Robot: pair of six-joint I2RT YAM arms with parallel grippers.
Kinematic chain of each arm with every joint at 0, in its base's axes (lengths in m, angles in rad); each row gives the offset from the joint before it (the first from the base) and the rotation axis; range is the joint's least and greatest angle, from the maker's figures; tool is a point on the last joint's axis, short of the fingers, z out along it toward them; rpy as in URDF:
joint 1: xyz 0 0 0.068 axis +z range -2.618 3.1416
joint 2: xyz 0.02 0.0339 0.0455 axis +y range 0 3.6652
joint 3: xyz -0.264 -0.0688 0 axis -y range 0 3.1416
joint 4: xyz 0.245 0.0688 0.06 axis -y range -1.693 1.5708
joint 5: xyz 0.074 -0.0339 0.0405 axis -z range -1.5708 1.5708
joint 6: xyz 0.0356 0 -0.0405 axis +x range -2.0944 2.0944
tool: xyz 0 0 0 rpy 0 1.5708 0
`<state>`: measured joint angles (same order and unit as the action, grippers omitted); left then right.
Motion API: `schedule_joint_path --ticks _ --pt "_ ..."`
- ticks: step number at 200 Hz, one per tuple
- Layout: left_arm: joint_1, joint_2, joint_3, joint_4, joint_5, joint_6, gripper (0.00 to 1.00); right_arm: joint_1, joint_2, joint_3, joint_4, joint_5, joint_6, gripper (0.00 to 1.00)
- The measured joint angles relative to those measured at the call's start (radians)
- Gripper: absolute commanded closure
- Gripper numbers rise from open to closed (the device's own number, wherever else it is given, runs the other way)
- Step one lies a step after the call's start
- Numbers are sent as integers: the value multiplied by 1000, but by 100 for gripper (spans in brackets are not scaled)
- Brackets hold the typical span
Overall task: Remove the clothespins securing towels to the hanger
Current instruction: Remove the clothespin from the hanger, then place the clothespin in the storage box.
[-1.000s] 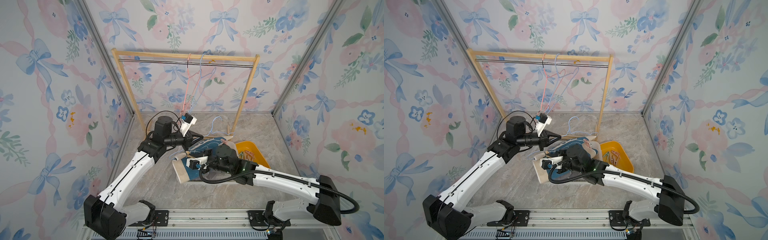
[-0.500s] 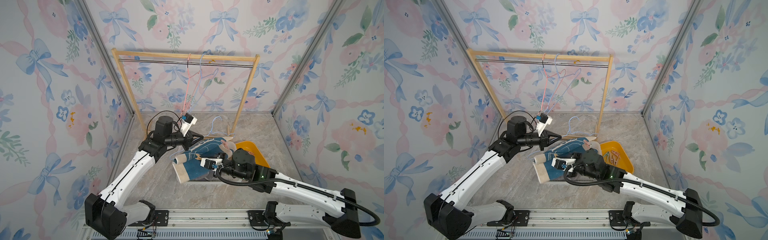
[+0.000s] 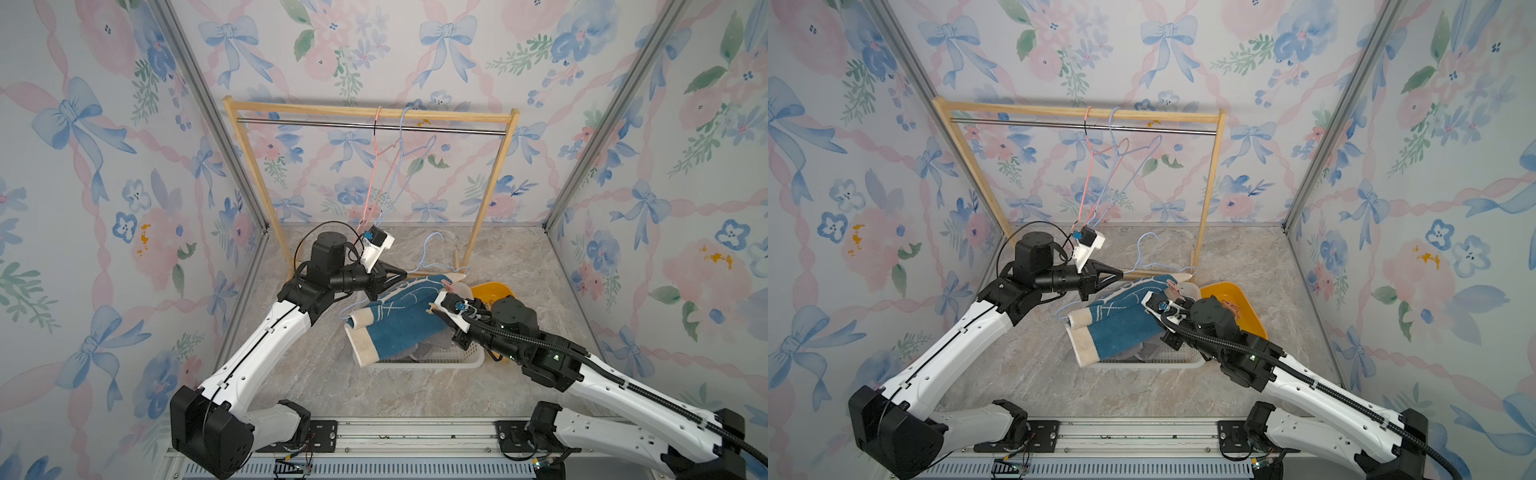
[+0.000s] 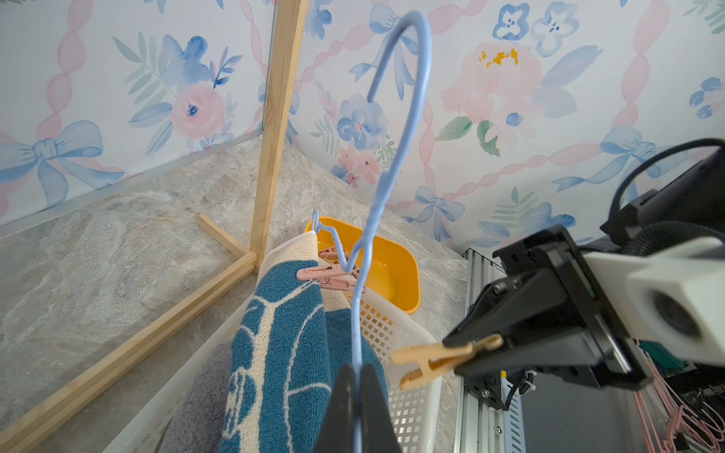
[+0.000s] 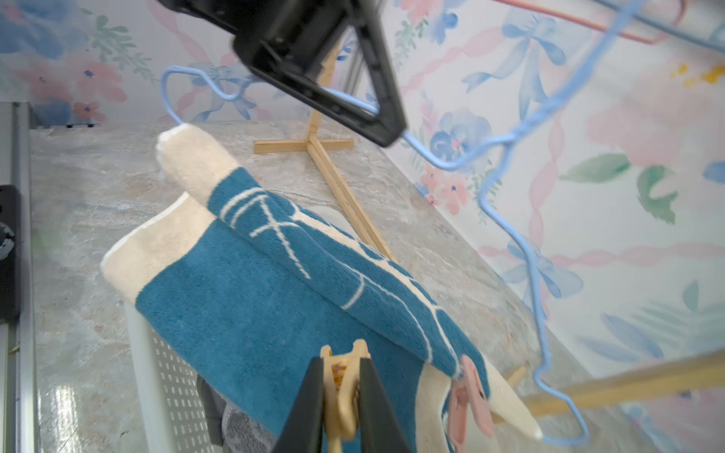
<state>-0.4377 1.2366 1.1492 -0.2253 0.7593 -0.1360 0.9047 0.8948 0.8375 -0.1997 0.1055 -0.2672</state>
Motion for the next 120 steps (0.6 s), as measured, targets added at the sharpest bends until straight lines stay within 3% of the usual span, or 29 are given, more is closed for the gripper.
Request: schedule_joint_path --ticks 52,120 --pt "0 0 0 0 -23 -5 100 -171 -29 -5 -139 1 166 86" --pt "5 0 0 7 -39 -11 100 -245 39 -10 -249 3 311 86"
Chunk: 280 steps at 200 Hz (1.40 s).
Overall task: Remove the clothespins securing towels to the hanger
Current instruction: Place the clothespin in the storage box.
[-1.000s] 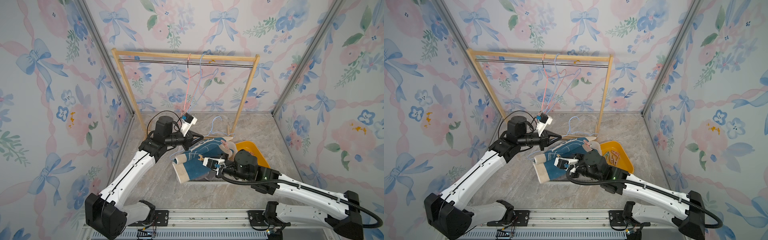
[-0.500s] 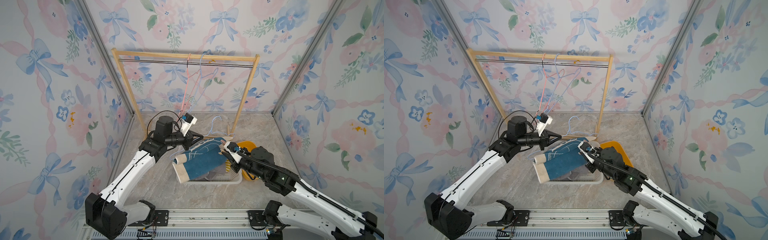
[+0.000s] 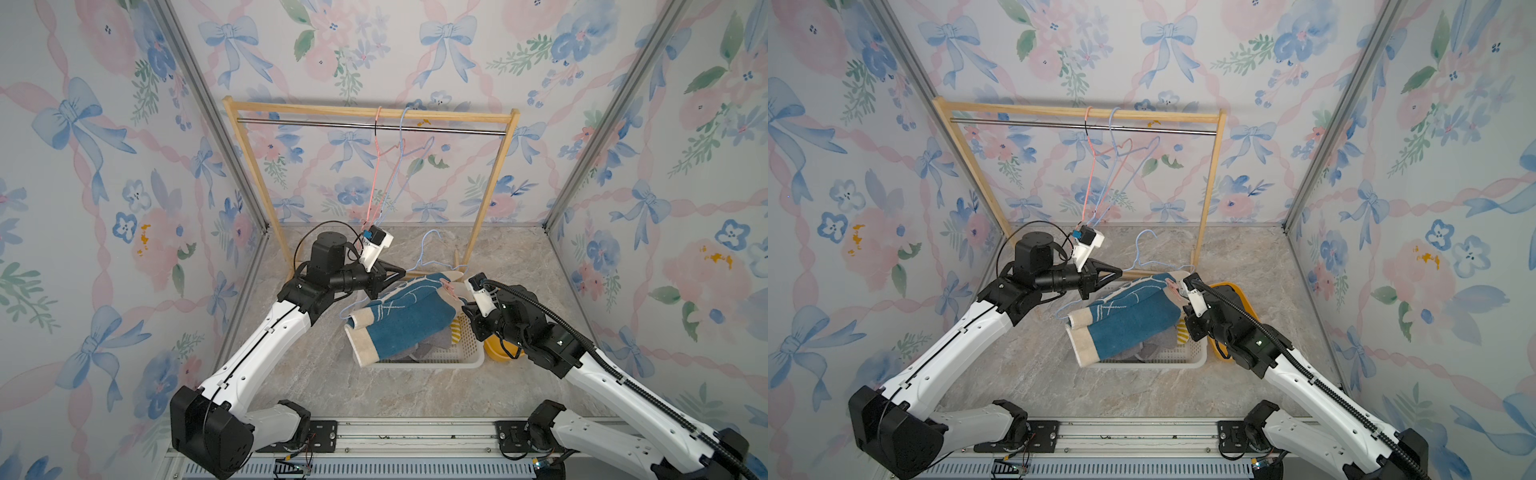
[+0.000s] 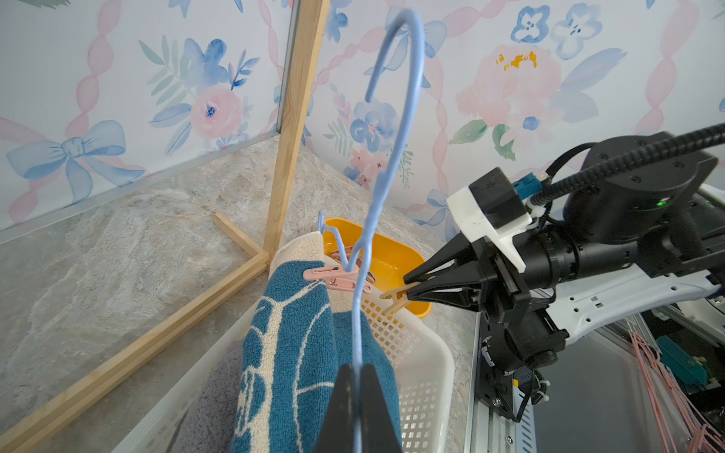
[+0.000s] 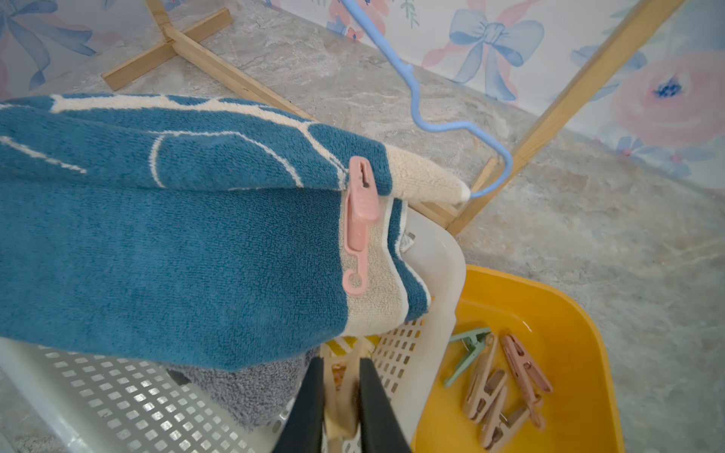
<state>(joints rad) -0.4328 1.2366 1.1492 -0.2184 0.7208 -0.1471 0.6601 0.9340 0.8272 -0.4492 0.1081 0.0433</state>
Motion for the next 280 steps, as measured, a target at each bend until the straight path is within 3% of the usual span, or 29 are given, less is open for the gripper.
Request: schedule_joint_path --ticks 87,218,256,280 --pt "18 0 0 23 -19 -38 100 -14 92 -38 -31 18 130 86" --pt "28 0 0 39 -23 -49 100 -19 264 -41 -56 9 220 88" --pt "28 0 0 39 -22 -49 100 -29 243 -43 -57 -3 227 89" --pt "28 0 0 39 -22 -49 100 -106 147 -42 -66 -52 229 88"
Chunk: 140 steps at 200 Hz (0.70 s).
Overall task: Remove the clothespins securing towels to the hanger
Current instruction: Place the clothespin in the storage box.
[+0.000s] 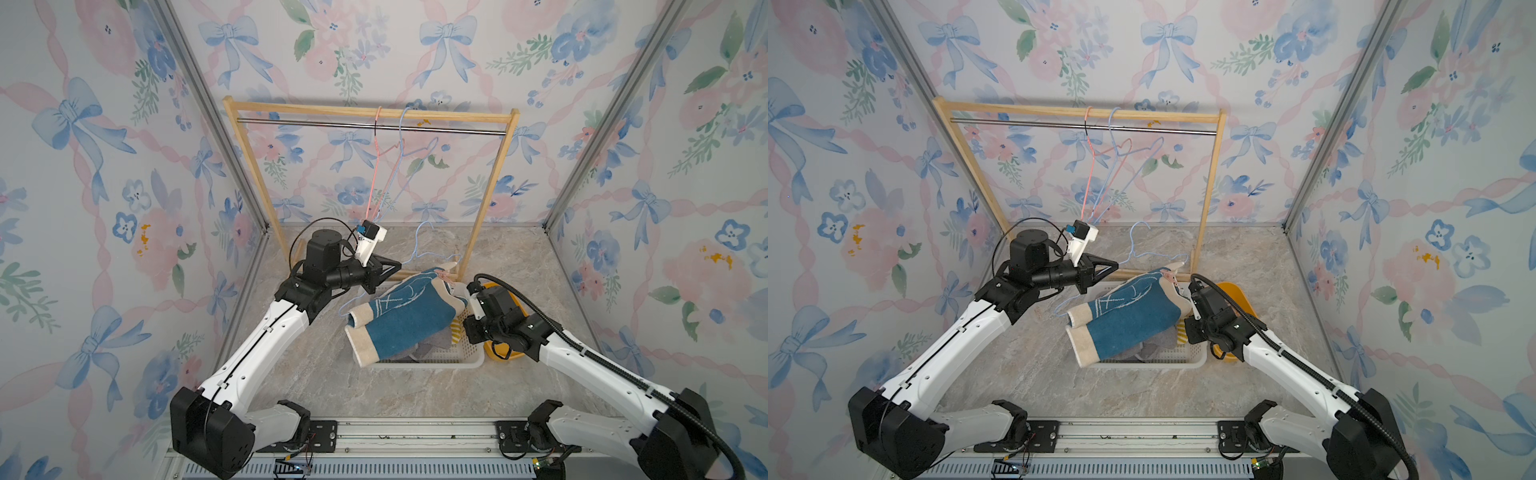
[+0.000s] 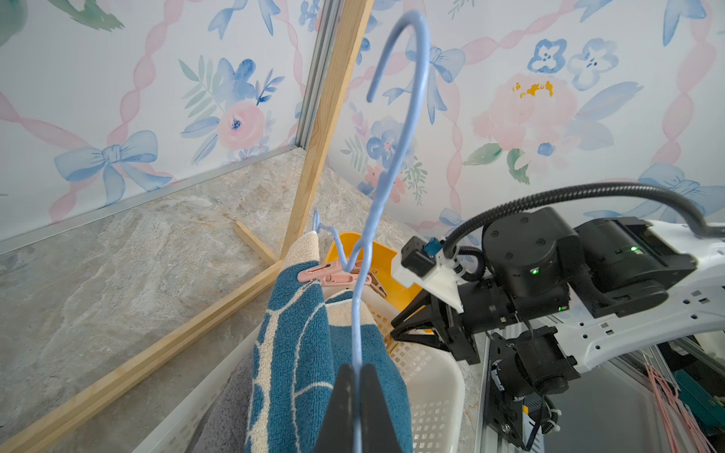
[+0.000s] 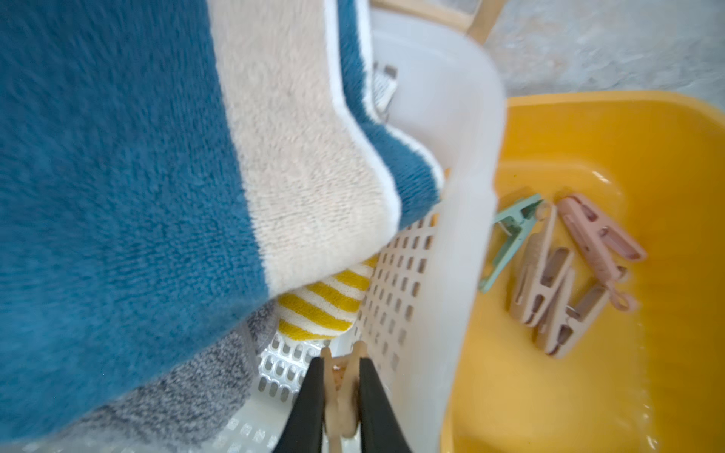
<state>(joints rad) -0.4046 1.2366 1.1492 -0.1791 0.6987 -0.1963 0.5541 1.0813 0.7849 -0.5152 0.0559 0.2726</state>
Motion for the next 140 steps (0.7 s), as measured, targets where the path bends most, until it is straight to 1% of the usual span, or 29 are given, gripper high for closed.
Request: schedule_joint_path --ticks 18,33,50,64,86,115,140 --pt "0 0 0 1 0 0 100 -95 -78 17 -3 -53 -3 88" --pt "0 0 0 5 0 0 100 -205 -118 44 -14 -81 -10 89" --pt "0 0 0 10 0 0 100 -316 -114 70 -29 -110 -22 91" --pt "0 0 0 12 0 0 100 -378 -75 88 -50 -132 -35 91" --pt "0 0 0 16 0 0 100 -417 11 101 -68 -156 -51 90" --pt "0 0 0 18 1 0 100 -430 140 132 -106 -180 -85 90" --pt "0 0 0 18 2 0 100 -435 251 165 -137 -188 -124 87"
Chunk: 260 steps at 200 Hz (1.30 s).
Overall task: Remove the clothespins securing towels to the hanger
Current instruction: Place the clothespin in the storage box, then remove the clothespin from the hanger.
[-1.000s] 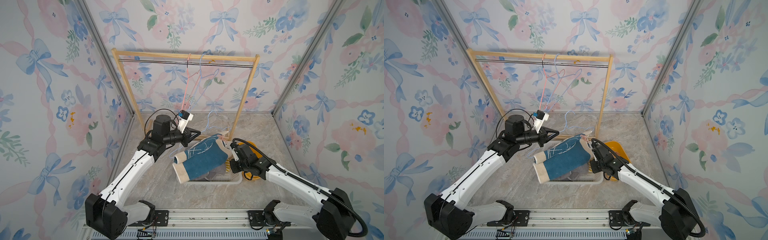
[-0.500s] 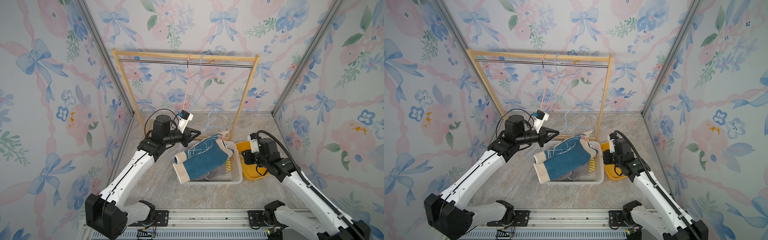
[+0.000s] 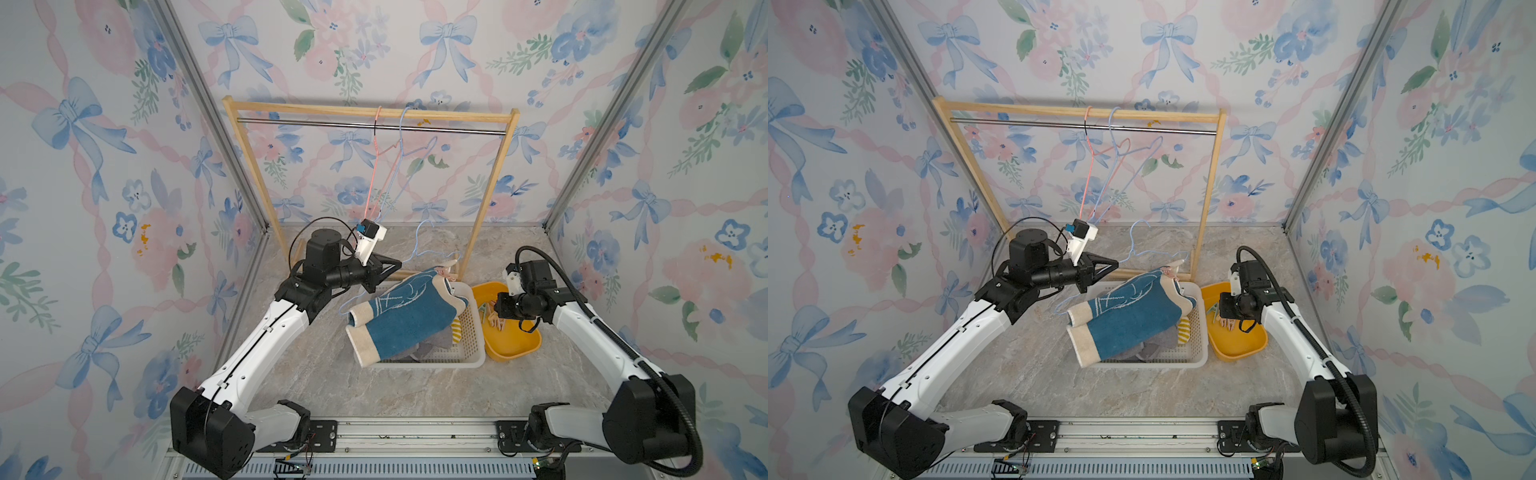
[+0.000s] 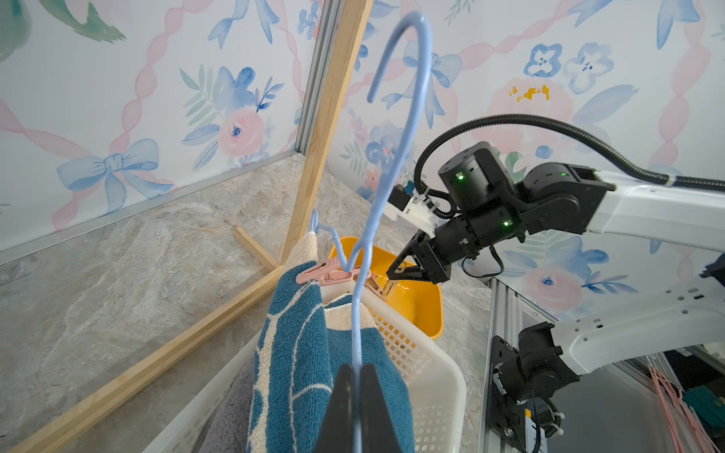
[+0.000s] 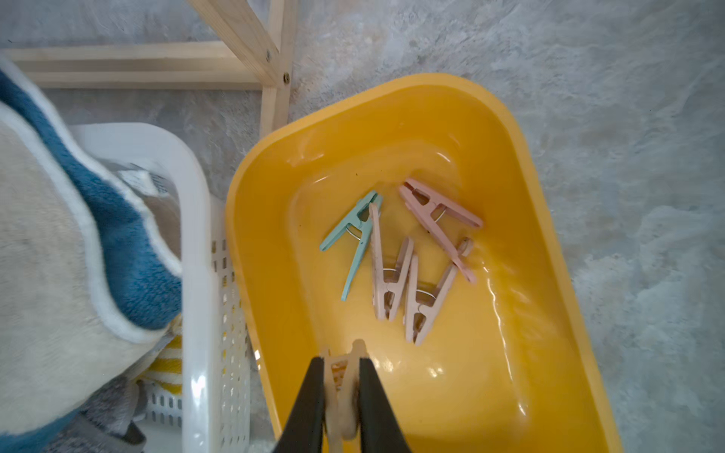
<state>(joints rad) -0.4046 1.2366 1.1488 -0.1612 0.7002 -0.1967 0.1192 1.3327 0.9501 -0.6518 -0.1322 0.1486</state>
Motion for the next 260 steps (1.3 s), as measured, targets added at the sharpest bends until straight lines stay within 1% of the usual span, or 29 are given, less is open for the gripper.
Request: schedule_joint_path --ticks 9,27,42,70,97,110,121,132,156,173,193,212,260 --pt "0 0 0 0 2 0 100 -1 29 8 -7 0 -10 85" --pt "0 0 -1 0 3 0 100 -1 75 19 -26 0 -27 85" --pt "0 0 -1 0 3 0 100 -1 102 20 -36 1 -36 83" --pt "0 0 -1 0 6 0 100 0 149 26 -52 0 -48 82" --pt "0 0 -1 1 7 0 100 12 200 40 -57 9 -56 78" --pt "0 0 -1 3 7 0 100 20 231 52 -61 14 -61 72" --pt "0 0 -1 3 7 0 100 27 251 61 -62 19 -58 63" --pt "0 0 -1 4 7 0 100 31 264 68 -64 24 -66 58" --pt "0 0 -2 4 8 0 100 33 283 88 -64 31 -68 42" --pt "0 0 -2 4 11 0 100 32 284 109 -64 35 -74 37" --pt "0 0 -3 5 12 0 100 23 263 128 -60 34 -68 29" --pt "0 -1 -8 7 13 0 100 11 189 143 -63 40 -63 22" --pt "0 -1 -8 8 15 -11 100 1 -64 198 -32 73 -71 19"
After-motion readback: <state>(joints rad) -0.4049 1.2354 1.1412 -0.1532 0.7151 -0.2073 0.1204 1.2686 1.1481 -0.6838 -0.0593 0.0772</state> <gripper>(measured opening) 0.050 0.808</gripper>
